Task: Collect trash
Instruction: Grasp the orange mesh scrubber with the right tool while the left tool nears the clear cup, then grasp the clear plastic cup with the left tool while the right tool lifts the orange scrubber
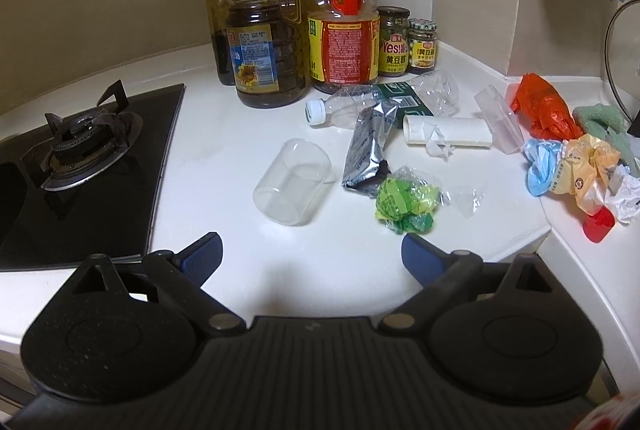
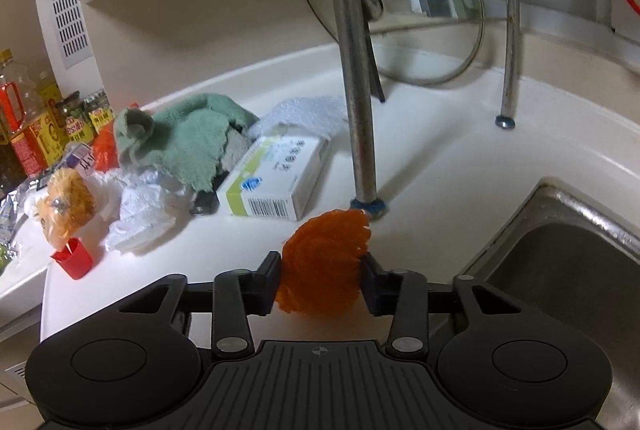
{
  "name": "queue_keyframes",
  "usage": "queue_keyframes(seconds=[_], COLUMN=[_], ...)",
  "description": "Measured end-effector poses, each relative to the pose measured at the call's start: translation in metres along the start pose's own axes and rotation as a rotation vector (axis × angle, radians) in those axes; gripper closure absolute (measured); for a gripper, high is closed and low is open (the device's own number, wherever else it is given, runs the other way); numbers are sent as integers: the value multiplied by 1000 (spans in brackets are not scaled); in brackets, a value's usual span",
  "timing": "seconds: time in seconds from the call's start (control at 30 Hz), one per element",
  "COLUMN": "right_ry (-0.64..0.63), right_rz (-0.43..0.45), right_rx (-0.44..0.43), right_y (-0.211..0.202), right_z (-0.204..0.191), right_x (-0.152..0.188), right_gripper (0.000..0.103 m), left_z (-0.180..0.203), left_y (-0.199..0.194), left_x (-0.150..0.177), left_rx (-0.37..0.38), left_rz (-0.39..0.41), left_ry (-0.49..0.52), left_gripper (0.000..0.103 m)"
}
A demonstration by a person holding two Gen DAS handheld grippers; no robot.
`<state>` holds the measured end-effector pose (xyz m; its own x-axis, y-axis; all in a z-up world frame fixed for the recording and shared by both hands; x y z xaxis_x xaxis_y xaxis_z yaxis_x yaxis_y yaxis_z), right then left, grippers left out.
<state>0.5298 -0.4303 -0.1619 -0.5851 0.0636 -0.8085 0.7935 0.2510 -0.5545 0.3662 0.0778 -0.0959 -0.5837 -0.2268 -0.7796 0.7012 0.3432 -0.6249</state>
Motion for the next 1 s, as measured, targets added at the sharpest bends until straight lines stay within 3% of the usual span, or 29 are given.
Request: queue_keyframes(seconds=[0.27,0.5,1.0], right_ry=[-11,-5,46], right_rz=[82,105,86], right_rx=[-55,-57,-19], right_y=[-32,-51,-68], right_z=[-31,-61,-122], right_x=[-28,-32,-12], right_gripper=[64,64,64], left_z=[-1,-7,-26], left_y=[13,42,108], left_x=[-18,-38,-37], left_rx=[45,74,169], left_rz=[23,29,-98], left_ry=[37,114,199], left_gripper=[15,19,34])
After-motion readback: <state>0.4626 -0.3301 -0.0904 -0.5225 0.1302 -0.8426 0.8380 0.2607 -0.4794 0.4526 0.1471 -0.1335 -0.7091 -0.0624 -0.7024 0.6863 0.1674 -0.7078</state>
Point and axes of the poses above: each gripper's, at about its wrist camera, not at the fingertips, and y roughly the way its jaws point, z to its right, x to its underside, the point moved 10 cm from there along y, roughly the way its jaws point, and after that the axes turned 1 degree about x, right-handed, at the moved point
